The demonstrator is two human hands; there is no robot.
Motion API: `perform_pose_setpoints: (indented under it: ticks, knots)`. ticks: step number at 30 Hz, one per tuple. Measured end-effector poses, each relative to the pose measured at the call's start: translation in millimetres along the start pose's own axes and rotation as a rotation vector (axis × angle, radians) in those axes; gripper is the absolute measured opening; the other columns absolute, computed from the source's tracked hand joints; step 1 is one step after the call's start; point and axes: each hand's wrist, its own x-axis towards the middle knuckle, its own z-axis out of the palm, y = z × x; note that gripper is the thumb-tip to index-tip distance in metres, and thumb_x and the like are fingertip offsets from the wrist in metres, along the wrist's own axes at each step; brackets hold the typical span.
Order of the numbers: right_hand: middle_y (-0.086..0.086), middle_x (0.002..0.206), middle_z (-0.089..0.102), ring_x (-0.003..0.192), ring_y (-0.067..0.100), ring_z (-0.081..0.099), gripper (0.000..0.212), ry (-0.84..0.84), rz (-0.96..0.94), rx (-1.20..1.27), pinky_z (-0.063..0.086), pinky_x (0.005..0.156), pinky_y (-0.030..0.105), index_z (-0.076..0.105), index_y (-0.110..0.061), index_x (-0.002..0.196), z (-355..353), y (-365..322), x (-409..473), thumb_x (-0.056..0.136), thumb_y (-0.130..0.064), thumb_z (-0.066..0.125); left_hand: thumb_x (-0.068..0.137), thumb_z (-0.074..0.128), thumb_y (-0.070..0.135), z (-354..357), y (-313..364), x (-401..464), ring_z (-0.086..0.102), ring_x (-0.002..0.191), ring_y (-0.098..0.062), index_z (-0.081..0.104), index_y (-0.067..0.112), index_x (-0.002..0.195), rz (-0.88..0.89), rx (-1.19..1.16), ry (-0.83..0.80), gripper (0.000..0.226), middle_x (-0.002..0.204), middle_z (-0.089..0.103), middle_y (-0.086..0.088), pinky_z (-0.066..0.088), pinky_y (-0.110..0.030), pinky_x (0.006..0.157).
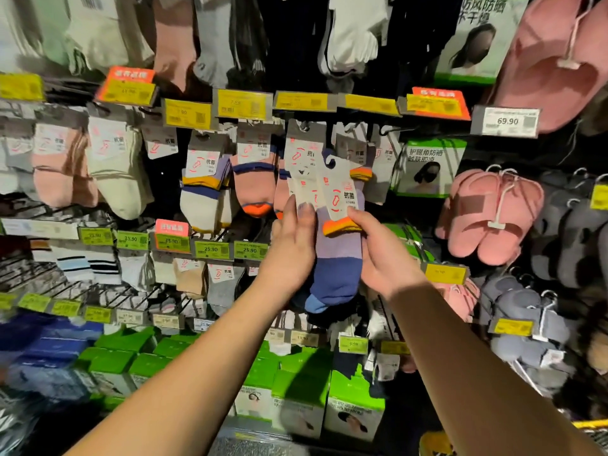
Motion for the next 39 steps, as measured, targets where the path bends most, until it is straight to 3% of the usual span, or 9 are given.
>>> perform_pose_setpoints:
  ticks: [7,11,14,16,20,24,27,35,39]
  knots:
    - [0.013,0.119,0.072,0.104,0.026,0.071,0.032,-0.015,0.010,0.096,0.055,0.089,0.041,0.065,-0.011,0.126,-5,0,9,0.101,-0.026,0.051,0.097,0.045,0.062,0,-5,13,0.043,0.138,-0.021,0.027,0.035,0.154,-0.013,-0.020,0.120,0.065,0.153,0.043,-0.001,0.035,-0.030,0.098]
    - [0.014,0.119,0.072,0.102,0.028,0.071,0.029,-0.022,0.013,0.149,0.052,0.094,0.046,0.066,-0.011,0.121,-11,0,15,0.102,-0.026,0.050,0.100,0.051,0.045,-3,0,14,0.051,0.112,-0.008,0.038,0.040,0.144,-0.071,-0.106,0.155,0.046,0.129,0.054,0.014,0.033,-0.022,0.086]
    - [0.015,0.120,0.071,0.107,0.029,0.069,0.030,-0.032,0.005,0.138,0.049,0.102,0.048,0.064,-0.011,0.124,-13,2,18,0.102,-0.025,0.049,0.097,0.058,0.044,-3,1,13,0.053,0.103,-0.004,0.038,0.041,0.143,-0.080,-0.124,0.148,0.050,0.116,0.055,0.020,0.040,-0.021,0.076]
    - [0.015,0.122,0.070,0.110,0.030,0.068,0.032,-0.035,-0.007,0.104,0.049,0.102,0.049,0.063,-0.010,0.128,-14,-1,19,0.102,-0.025,0.049,0.093,0.064,0.045,-4,0,14,0.057,0.096,0.003,0.038,0.041,0.141,-0.079,-0.150,0.140,0.055,0.108,0.057,0.028,0.041,-0.010,0.069]
    - [0.016,0.124,0.069,0.114,0.031,0.067,0.035,-0.058,-0.019,0.044,0.051,0.098,0.047,0.059,-0.011,0.133,-16,-8,21,0.102,-0.024,0.049,0.090,0.071,0.036,-9,-4,17,0.065,0.089,0.012,0.047,0.041,0.131,-0.078,-0.285,0.142,0.048,0.104,0.067,0.027,0.049,-0.011,0.071]
    - [0.013,0.113,0.074,0.100,0.026,0.073,0.030,-0.006,-0.062,0.012,0.056,0.088,0.041,0.062,-0.011,0.128,-18,-23,29,0.102,-0.022,0.050,0.090,0.071,0.038,-15,-10,20,0.070,0.105,-0.010,0.053,0.034,0.136,-0.076,-0.428,0.187,0.050,0.117,0.072,0.012,0.054,-0.033,0.090]
    - [0.009,0.105,0.075,0.090,0.022,0.074,0.022,0.092,-0.166,-0.057,0.057,0.085,0.041,0.062,-0.016,0.121,-27,-42,41,0.103,-0.020,0.050,0.092,0.067,0.040,-24,-12,21,0.071,0.104,-0.012,0.049,0.031,0.142,-0.046,-0.484,0.222,0.054,0.120,0.071,0.010,0.056,-0.034,0.086]
    - [-0.001,0.121,0.070,0.108,0.021,0.069,0.018,0.126,-0.316,-0.468,0.055,0.095,0.044,0.055,-0.032,0.121,-23,-72,75,0.104,-0.025,0.052,0.069,0.074,0.060,-36,-10,21,0.067,0.115,-0.021,0.047,0.037,0.140,-0.040,-0.588,0.228,0.079,0.129,0.067,0.008,0.050,-0.053,0.102]
    - [-0.002,0.111,0.070,0.102,0.021,0.069,0.016,0.164,-0.308,-0.463,0.055,0.093,0.044,0.054,-0.030,0.120,-20,-78,87,0.105,-0.026,0.051,0.090,0.066,0.044,-38,-9,20,0.069,0.111,-0.021,0.054,0.040,0.129,-0.010,-0.600,0.203,0.041,0.122,0.071,0.008,0.052,-0.050,0.099]
